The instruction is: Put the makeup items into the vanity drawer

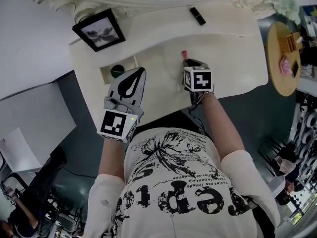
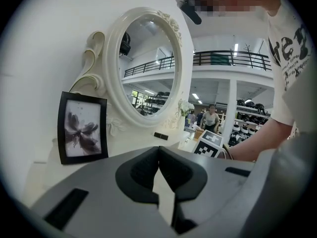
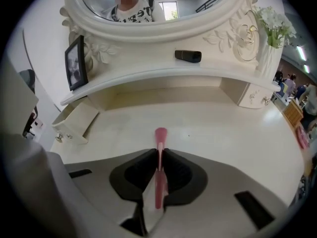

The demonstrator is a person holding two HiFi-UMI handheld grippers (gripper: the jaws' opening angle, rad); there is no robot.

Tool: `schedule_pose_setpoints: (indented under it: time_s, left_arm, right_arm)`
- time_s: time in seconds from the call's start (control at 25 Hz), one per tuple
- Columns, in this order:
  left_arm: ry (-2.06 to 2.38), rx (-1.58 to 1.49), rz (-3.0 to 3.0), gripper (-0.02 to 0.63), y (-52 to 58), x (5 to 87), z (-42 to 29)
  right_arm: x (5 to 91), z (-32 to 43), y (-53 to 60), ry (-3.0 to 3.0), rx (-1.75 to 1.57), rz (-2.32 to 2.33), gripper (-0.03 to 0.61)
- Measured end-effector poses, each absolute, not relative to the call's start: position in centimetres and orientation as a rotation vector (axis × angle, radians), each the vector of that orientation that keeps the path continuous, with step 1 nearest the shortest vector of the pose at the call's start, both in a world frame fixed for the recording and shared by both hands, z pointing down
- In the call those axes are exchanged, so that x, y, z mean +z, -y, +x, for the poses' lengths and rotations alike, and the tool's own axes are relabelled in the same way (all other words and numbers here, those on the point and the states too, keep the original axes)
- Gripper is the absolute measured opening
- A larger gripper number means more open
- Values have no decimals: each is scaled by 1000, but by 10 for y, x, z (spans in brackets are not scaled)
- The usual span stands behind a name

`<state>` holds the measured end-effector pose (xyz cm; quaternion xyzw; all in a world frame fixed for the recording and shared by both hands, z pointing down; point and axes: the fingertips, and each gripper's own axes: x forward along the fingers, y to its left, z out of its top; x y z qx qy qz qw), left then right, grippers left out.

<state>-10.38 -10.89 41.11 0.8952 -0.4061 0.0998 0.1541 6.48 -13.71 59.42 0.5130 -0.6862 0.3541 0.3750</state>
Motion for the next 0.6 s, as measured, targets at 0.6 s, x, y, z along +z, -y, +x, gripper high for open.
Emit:
schedule_pose_setpoints:
  time_s: [0.6]
  left_arm:
    - [1309,192,2572,12,99,376,-122]
  right_arm:
    - [511,20,144,2064,818,1217,61]
